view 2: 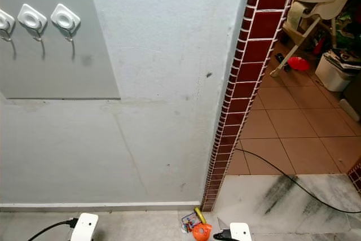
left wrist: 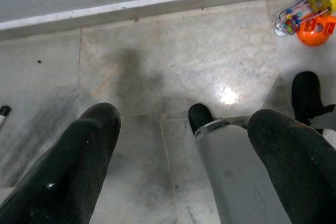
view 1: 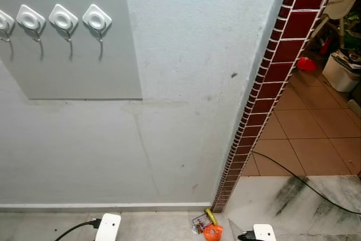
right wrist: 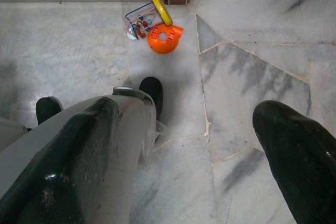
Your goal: Hang keys on a hook
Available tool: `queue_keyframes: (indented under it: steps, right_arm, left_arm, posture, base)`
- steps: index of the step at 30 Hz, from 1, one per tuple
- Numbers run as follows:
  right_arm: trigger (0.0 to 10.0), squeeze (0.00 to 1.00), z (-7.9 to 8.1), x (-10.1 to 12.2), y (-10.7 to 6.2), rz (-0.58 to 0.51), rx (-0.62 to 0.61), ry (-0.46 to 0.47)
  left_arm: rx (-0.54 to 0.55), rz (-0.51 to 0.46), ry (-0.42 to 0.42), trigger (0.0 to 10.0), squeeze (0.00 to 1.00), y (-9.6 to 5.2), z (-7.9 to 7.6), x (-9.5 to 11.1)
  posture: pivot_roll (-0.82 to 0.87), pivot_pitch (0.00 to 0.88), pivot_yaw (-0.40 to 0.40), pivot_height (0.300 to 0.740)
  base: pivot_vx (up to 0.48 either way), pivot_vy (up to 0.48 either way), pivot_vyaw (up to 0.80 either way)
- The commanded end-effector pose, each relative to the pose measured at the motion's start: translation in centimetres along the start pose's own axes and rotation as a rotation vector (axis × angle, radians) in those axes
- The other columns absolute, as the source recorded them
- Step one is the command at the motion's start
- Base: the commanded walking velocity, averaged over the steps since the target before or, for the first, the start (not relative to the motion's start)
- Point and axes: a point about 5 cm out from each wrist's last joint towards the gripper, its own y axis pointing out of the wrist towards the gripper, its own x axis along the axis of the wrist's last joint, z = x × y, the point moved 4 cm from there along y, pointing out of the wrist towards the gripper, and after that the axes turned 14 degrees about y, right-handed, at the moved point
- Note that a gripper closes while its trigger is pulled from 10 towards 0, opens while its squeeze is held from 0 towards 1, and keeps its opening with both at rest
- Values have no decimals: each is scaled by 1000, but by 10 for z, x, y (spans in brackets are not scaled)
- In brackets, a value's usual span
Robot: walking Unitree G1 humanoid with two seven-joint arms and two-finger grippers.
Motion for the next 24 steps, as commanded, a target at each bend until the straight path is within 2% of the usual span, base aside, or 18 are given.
queue_keyframes:
  steps: [1, 11, 14, 19, 24]
  right_arm:
    - [10000, 0, 1, -7, 0, 24, -7, -1]
    - [10000, 0, 0, 7, 1, -3, 3, -25]
    - [10000, 0, 0, 22, 3, -35, 11, -47]
    - [10000, 0, -1, 37, 4, -70, 9, -43]
    - [10000, 0, 2, 43, 4, -83, 20, -58]
  left_arm:
    - [14, 5, 20, 10000, 0, 0, 4, 1]
    - [30, -66, -8, 10000, 0, 3, 7, 29]
    - [25, -101, 5, 10000, 0, 4, 7, 43]
    - [29, -111, 21, 10000, 0, 4, 8, 48]
    - [38, -108, 24, 10000, 0, 4, 7, 46]
  posture:
    - [-107, 0, 30, 740]
    - [-92, 0, 19, 740]
    - [-99, 0, 22, 740]
    - [-101, 0, 19, 740]
    - [-77, 0, 2, 740]
  base:
    - [0, 0, 0]
    - [0, 0, 0]
    - [0, 0, 0]
    - [0, 0, 0]
    - [0, 0, 0]
